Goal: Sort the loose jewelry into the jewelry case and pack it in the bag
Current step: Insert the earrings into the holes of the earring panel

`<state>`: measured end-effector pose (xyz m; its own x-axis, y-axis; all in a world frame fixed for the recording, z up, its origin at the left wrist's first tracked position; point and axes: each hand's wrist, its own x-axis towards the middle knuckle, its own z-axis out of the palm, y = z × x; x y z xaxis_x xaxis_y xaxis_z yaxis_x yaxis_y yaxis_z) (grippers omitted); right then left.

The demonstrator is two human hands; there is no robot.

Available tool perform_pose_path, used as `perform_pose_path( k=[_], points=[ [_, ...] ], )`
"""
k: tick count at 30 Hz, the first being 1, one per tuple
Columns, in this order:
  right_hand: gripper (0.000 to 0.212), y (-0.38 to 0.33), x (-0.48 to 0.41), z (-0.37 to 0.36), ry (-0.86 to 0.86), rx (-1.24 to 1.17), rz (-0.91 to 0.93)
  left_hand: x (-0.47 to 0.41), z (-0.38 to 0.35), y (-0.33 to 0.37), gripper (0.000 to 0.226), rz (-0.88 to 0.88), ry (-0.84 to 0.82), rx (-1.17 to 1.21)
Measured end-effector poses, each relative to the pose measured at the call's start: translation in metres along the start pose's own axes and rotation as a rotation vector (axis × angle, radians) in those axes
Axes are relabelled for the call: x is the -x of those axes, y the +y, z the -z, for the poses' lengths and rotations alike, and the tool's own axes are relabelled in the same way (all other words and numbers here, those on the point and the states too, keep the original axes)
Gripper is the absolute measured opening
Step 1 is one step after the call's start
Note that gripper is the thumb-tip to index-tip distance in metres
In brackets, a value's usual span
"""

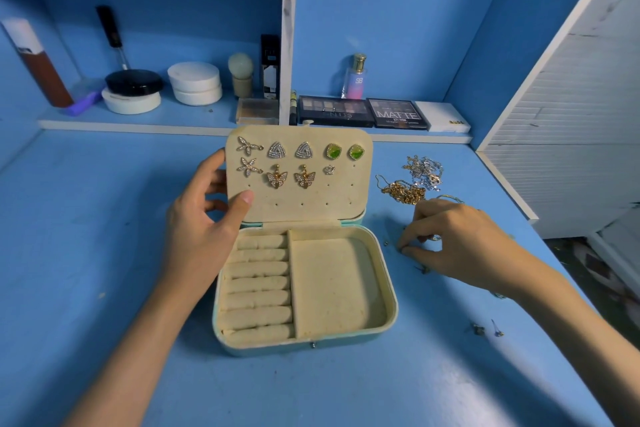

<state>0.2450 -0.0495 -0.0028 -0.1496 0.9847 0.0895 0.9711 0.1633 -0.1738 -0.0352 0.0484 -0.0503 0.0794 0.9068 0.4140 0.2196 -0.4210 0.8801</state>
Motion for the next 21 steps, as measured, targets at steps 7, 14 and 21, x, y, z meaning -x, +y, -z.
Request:
perform_pose_path(
  k=[7, 14, 21],
  points=[
    [0.005, -0.0023, -0.0007, -0.0024, -0.001, 0.024, -0.032, -0.0008, -0.0003, -0.0012, 0.046, -0.005, 0.005, -0.006],
    [0.004, -0.0059, -0.0009, -0.0026, -0.019, 0.029, -0.034, -0.0007, 0.0002, -0.0014, 0.046, 0.0, 0.004, -0.007],
    [0.006, -0.007, -0.0033, 0.0007, -0.052, -0.033, -0.049, -0.0005, 0.0001, 0.0003, 0.045, -0.002, -0.004, -0.005]
  ],
)
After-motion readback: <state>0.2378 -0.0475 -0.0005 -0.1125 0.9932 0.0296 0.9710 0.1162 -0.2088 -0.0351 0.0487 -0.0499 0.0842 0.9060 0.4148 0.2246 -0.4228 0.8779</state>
